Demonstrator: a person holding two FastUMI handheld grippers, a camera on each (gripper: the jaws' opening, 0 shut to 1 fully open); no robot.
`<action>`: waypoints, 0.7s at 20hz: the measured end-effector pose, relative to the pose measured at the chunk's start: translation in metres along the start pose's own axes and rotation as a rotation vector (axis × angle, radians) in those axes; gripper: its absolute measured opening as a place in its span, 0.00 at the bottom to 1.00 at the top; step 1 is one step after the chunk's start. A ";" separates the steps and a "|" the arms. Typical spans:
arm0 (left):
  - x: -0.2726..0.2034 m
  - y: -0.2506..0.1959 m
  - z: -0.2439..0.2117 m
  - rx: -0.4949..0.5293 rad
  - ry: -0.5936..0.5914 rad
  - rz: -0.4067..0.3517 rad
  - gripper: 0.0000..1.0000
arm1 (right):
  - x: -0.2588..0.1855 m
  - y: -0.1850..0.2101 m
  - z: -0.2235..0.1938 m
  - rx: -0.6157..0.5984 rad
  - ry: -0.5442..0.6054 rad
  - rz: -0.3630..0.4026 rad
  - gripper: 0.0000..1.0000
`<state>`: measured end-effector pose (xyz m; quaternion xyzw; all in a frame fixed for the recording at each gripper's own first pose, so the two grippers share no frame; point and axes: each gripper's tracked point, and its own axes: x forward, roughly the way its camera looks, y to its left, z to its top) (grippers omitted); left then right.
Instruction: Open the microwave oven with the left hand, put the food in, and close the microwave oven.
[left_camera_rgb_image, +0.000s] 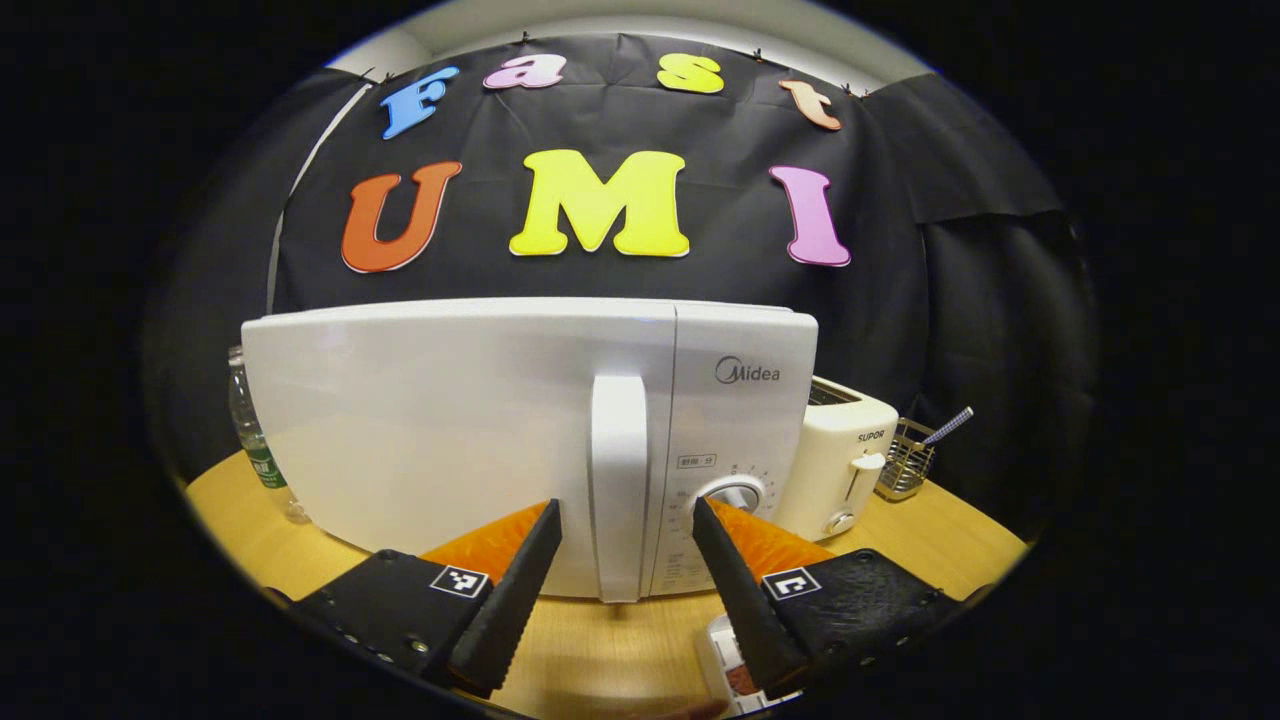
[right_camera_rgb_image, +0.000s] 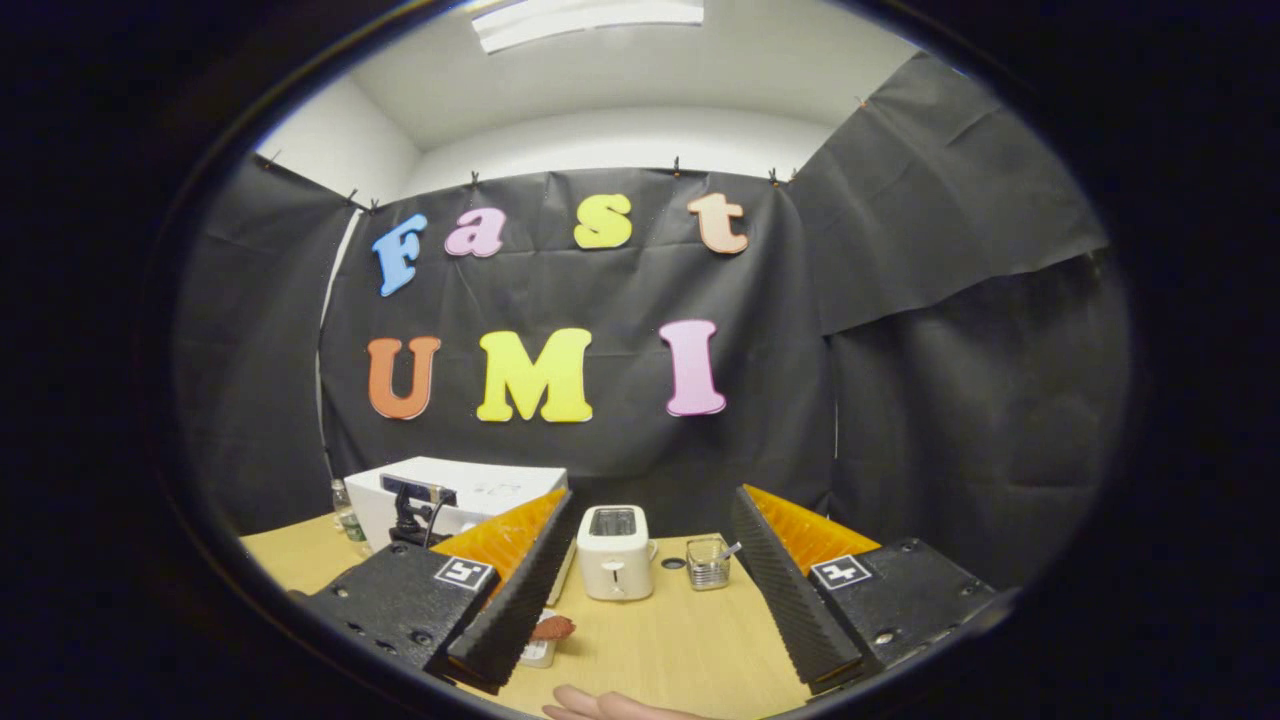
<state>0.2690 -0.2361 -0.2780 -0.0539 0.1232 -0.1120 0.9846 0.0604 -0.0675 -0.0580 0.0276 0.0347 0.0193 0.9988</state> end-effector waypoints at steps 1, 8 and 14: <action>0.002 0.003 0.003 -0.011 -0.014 0.012 0.74 | 0.000 0.000 -0.004 0.003 0.009 0.004 1.00; -0.002 0.010 0.000 0.009 0.014 0.072 0.20 | -0.008 -0.010 -0.006 0.001 0.015 -0.017 0.92; 0.000 0.010 -0.004 0.011 0.037 0.067 0.10 | -0.017 -0.014 -0.005 0.003 0.014 -0.027 0.92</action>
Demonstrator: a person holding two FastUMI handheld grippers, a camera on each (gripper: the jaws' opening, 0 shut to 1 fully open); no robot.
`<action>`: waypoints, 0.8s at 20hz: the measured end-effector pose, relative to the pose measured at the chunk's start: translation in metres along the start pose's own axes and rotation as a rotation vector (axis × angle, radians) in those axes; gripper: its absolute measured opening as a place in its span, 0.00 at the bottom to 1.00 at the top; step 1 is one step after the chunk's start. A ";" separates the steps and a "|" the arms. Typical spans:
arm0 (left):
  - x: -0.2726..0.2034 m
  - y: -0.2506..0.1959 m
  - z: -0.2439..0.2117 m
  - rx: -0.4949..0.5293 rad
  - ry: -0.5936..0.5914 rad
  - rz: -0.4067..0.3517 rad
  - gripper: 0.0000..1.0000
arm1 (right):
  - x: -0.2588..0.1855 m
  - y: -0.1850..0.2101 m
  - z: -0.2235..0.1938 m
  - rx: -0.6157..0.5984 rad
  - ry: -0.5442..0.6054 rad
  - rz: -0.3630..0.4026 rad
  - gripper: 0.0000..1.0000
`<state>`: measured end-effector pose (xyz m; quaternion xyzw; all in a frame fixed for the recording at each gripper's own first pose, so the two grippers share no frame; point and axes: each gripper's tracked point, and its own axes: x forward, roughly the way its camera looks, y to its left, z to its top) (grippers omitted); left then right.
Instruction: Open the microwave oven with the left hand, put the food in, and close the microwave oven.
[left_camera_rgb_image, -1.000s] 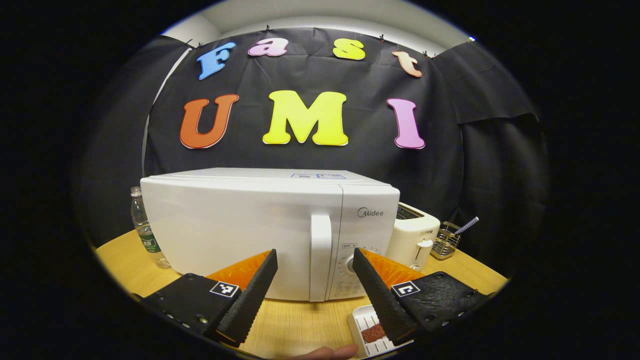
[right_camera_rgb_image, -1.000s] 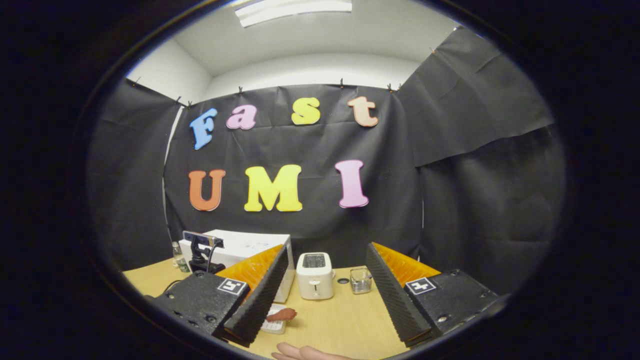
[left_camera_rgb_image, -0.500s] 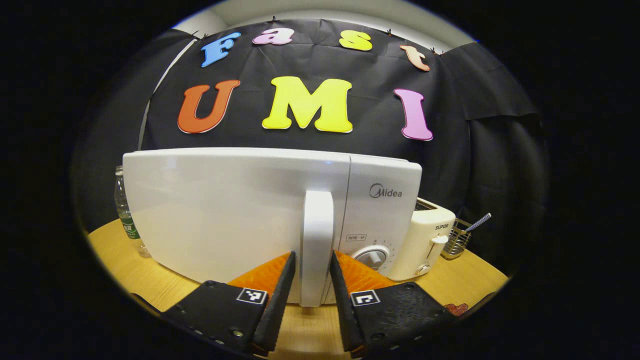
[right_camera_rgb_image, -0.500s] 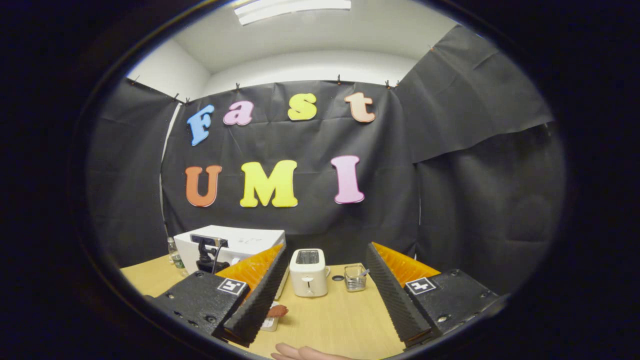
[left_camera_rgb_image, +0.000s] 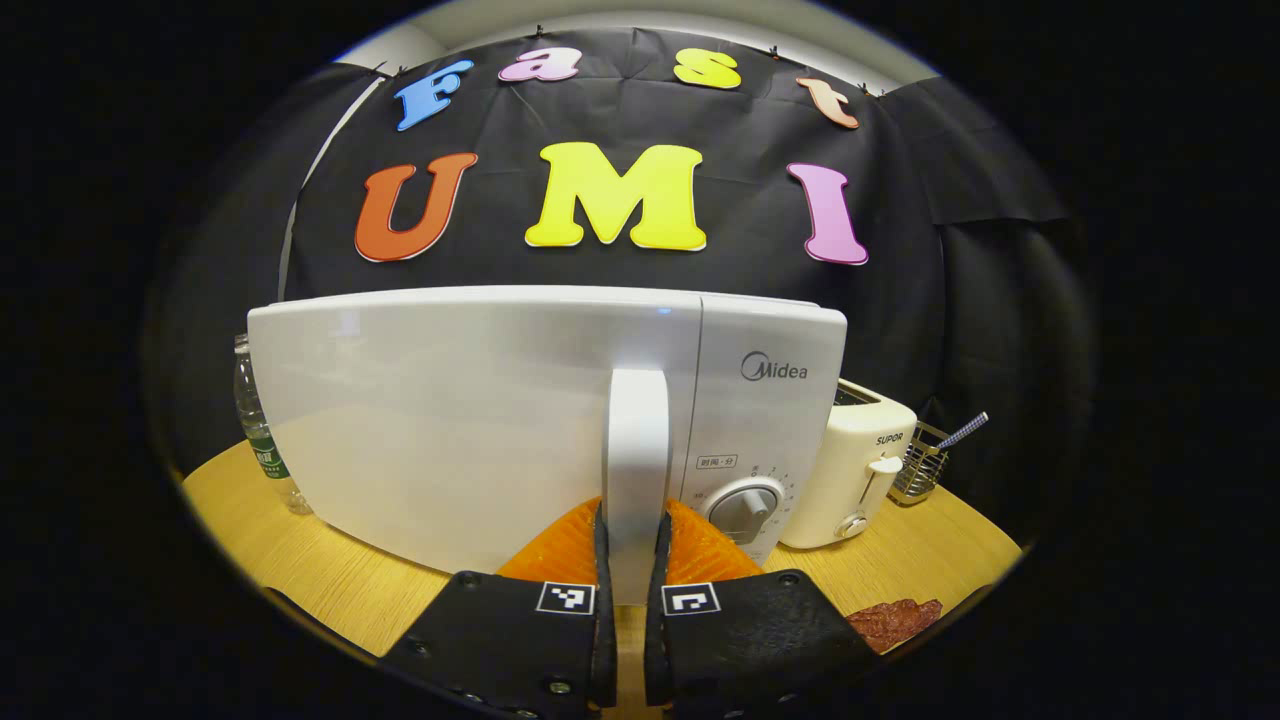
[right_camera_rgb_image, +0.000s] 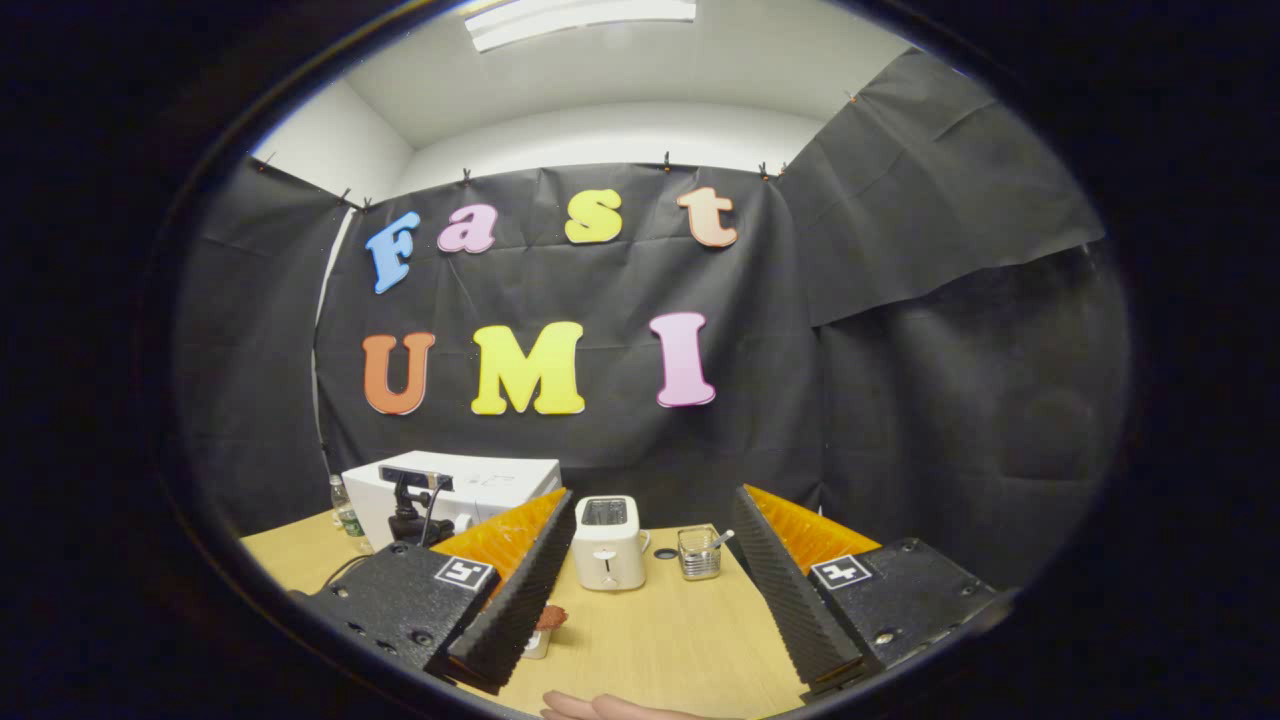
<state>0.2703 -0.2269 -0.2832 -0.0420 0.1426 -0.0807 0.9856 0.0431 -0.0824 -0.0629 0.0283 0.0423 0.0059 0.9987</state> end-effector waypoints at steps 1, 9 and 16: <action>0.000 0.000 -0.001 0.002 0.002 0.001 0.10 | -0.001 0.000 0.000 0.000 -0.001 -0.002 0.92; -0.039 0.005 -0.002 -0.005 -0.018 -0.037 0.10 | -0.003 0.002 -0.003 0.004 0.009 0.011 0.92; -0.111 0.030 -0.018 0.016 -0.026 -0.091 0.09 | -0.008 0.022 -0.015 0.070 0.052 0.054 1.00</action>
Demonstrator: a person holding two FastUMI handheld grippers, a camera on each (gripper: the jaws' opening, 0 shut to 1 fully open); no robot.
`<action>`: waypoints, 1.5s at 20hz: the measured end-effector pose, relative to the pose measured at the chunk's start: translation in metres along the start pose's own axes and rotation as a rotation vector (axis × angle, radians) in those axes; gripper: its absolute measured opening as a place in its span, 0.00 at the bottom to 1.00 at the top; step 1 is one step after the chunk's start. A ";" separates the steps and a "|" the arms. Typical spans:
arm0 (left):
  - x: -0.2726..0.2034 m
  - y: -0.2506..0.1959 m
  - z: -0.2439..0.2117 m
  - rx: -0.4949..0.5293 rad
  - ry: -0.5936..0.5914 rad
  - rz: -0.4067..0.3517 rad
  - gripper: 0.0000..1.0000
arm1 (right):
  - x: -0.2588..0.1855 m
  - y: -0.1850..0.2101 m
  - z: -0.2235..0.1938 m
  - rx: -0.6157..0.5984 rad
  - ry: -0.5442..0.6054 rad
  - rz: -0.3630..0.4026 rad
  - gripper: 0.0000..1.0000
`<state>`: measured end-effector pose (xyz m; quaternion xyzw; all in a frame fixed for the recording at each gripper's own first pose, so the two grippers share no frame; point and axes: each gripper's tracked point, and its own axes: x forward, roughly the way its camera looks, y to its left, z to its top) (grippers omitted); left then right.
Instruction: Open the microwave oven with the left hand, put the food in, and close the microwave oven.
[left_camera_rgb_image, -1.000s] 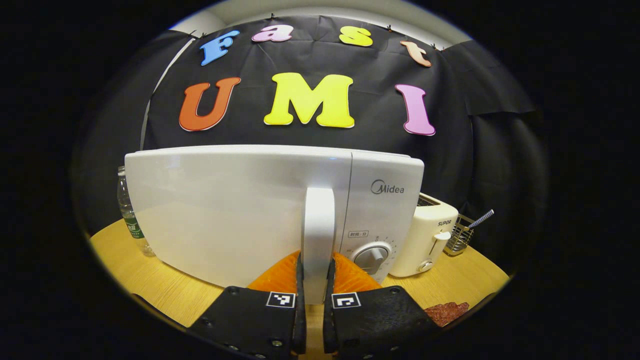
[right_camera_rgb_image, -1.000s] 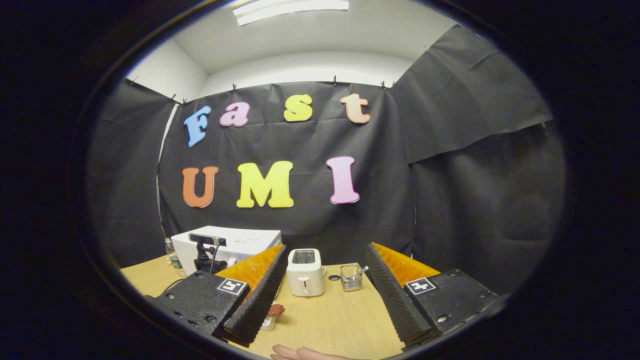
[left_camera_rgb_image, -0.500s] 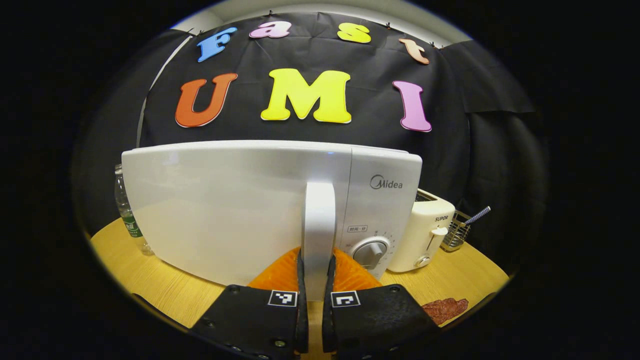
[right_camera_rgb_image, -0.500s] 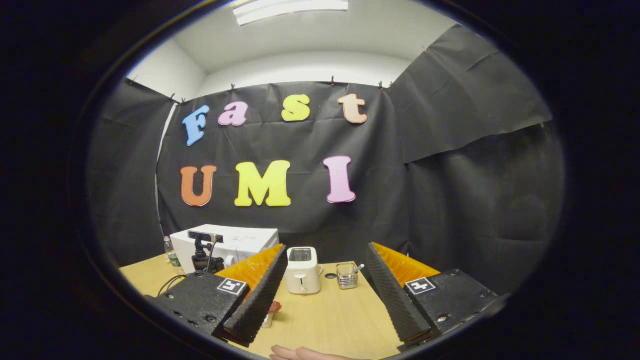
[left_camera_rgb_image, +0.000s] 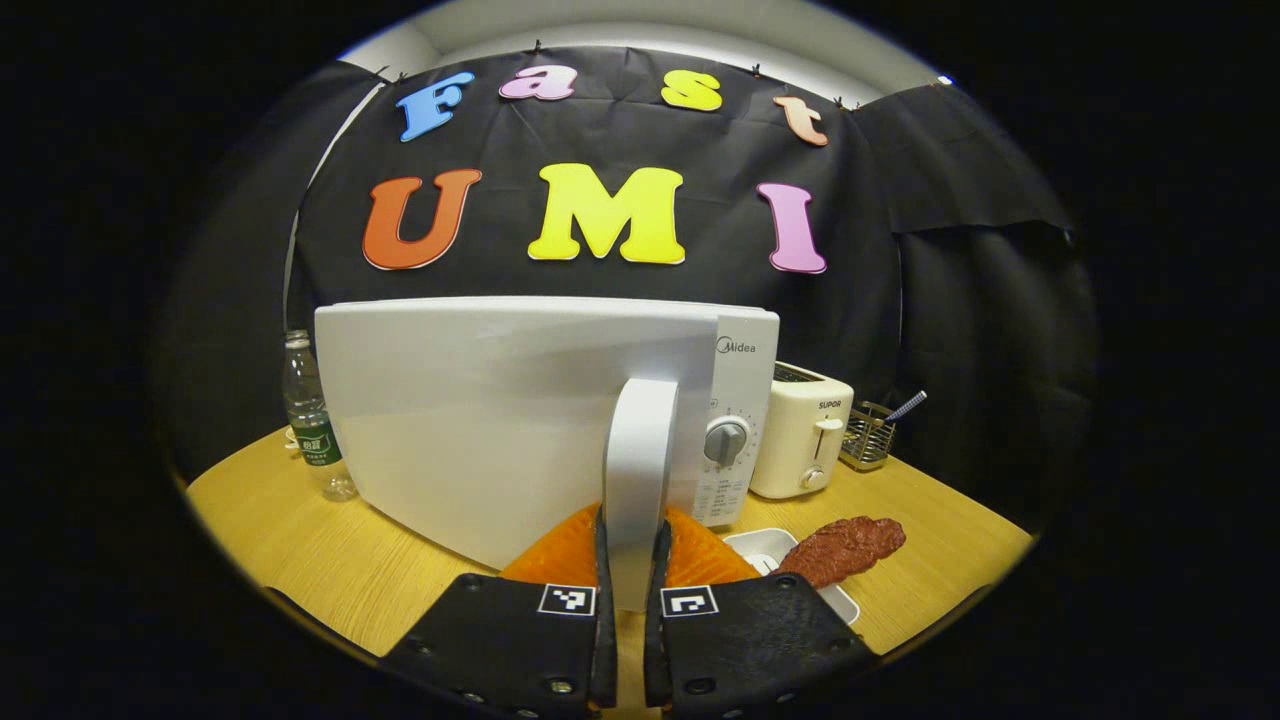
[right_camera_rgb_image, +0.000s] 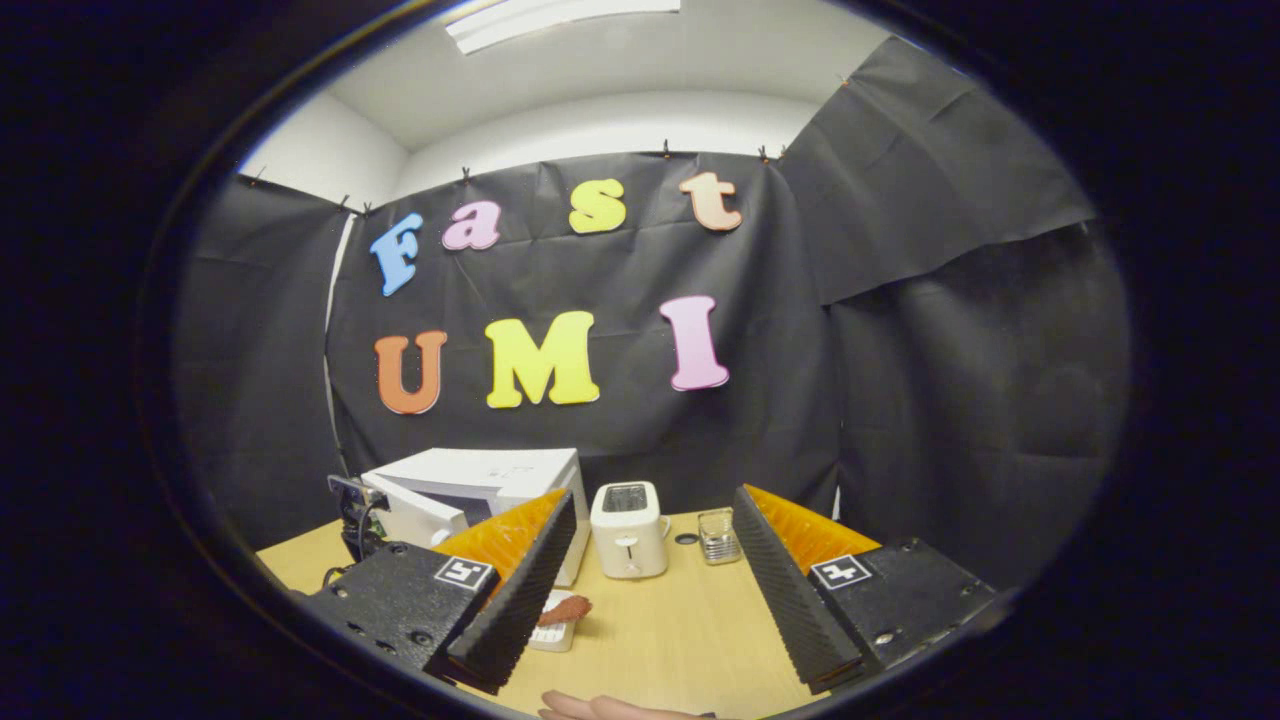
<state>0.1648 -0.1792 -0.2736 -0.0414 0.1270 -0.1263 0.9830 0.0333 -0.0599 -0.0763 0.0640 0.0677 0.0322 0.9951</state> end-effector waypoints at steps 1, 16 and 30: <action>-0.011 0.003 -0.001 0.000 0.000 -0.002 0.09 | -0.001 0.002 0.000 0.010 0.002 0.004 1.00; -0.155 0.143 -0.023 0.038 -0.028 0.192 0.17 | -0.017 0.058 -0.021 -0.021 0.015 0.088 0.92; -0.290 0.236 0.017 0.022 -0.082 0.358 0.95 | -0.004 0.095 -0.046 -0.059 0.085 0.136 1.00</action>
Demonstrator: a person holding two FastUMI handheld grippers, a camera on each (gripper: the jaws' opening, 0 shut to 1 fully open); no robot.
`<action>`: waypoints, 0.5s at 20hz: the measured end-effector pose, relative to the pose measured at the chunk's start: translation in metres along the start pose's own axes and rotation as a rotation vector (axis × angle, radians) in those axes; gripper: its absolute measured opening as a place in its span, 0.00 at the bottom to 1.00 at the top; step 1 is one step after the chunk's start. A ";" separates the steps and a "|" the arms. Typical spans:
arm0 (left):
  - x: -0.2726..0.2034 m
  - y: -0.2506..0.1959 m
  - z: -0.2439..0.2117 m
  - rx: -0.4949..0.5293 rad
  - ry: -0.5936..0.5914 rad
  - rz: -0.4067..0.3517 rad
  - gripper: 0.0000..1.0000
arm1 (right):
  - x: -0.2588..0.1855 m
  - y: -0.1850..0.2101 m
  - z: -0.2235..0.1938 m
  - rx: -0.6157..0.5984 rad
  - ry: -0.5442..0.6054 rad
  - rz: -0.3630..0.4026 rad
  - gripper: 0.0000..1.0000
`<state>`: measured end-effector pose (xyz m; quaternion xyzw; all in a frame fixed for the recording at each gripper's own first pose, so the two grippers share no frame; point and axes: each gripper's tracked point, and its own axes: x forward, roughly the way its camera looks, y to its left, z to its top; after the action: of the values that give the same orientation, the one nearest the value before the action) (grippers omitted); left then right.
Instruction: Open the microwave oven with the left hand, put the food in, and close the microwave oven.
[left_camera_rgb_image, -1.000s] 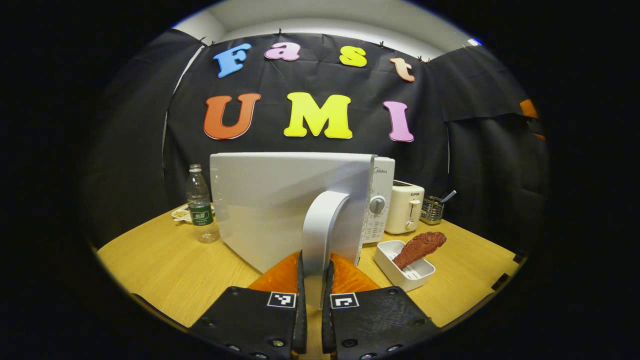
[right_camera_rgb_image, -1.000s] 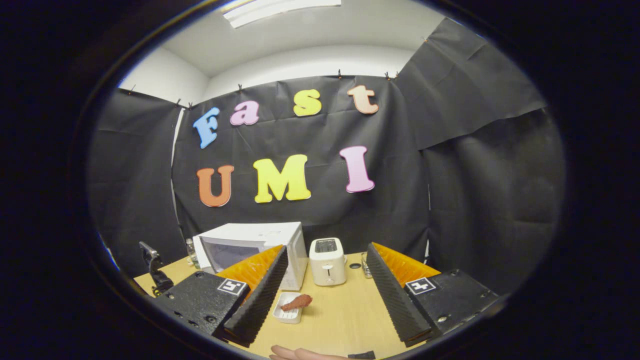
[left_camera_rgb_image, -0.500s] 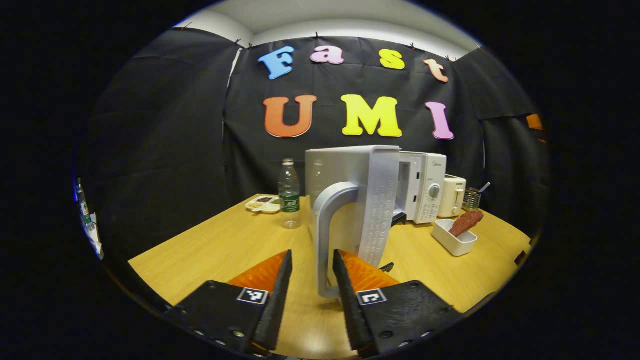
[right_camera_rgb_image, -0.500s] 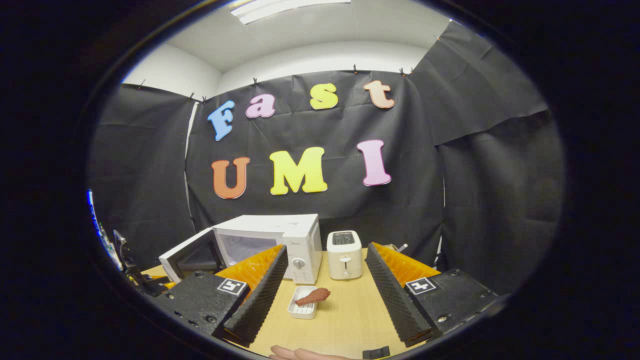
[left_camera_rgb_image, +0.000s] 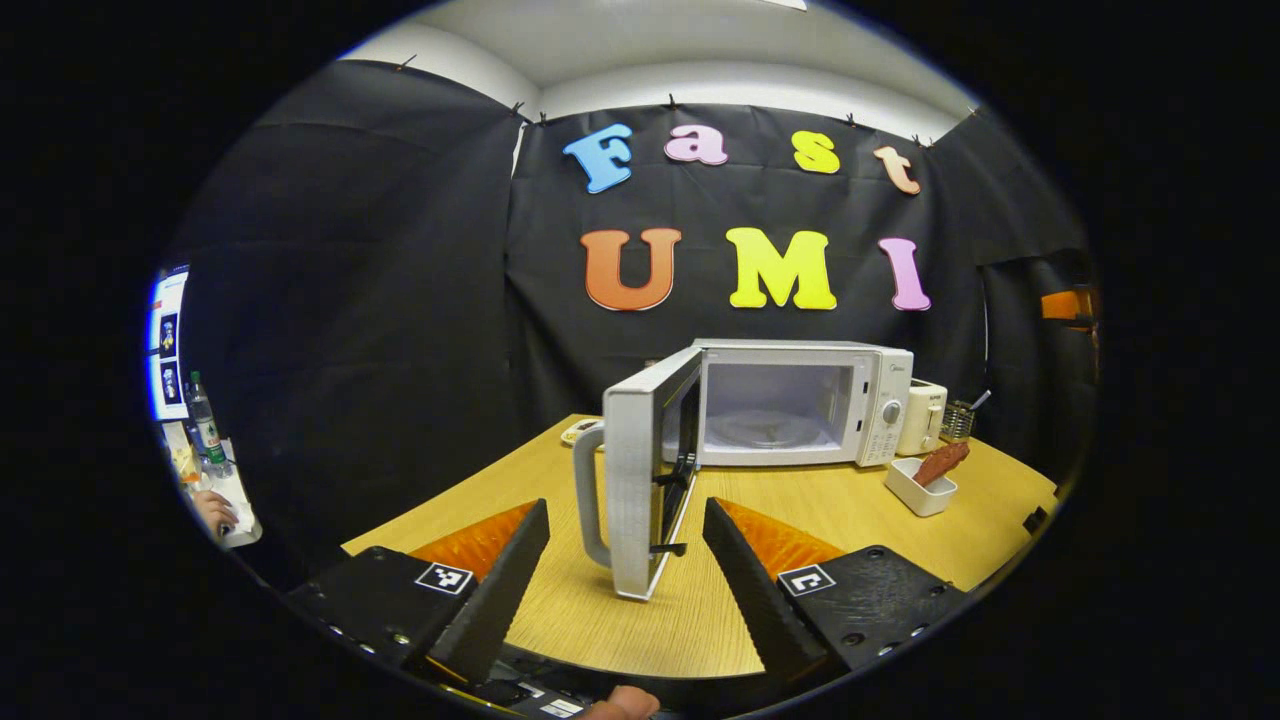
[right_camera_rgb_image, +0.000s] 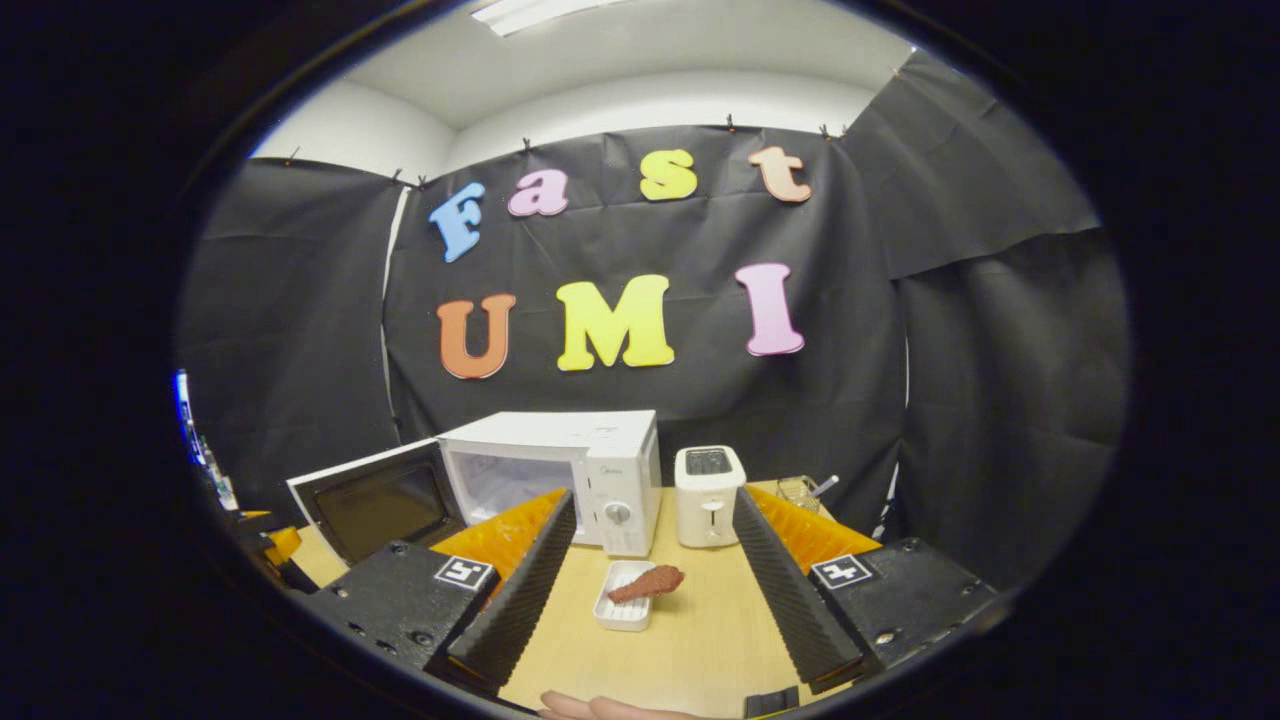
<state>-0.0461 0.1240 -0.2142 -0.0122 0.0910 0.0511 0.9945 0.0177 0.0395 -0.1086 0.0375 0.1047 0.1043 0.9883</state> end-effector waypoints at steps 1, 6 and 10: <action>-0.001 -0.005 0.006 0.005 -0.001 -0.006 0.95 | 0.003 0.000 0.000 -0.007 0.002 -0.002 1.00; 0.010 -0.039 0.043 0.010 -0.001 -0.053 0.95 | 0.027 -0.015 -0.002 -0.052 0.032 -0.029 1.00; 0.031 -0.070 0.083 0.005 -0.037 -0.086 0.95 | 0.054 -0.030 -0.012 -0.085 0.073 -0.055 1.00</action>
<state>0.0068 0.0605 -0.1371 -0.0126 0.0720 0.0085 0.9973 0.0724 0.0219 -0.1336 -0.0114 0.1373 0.0828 0.9870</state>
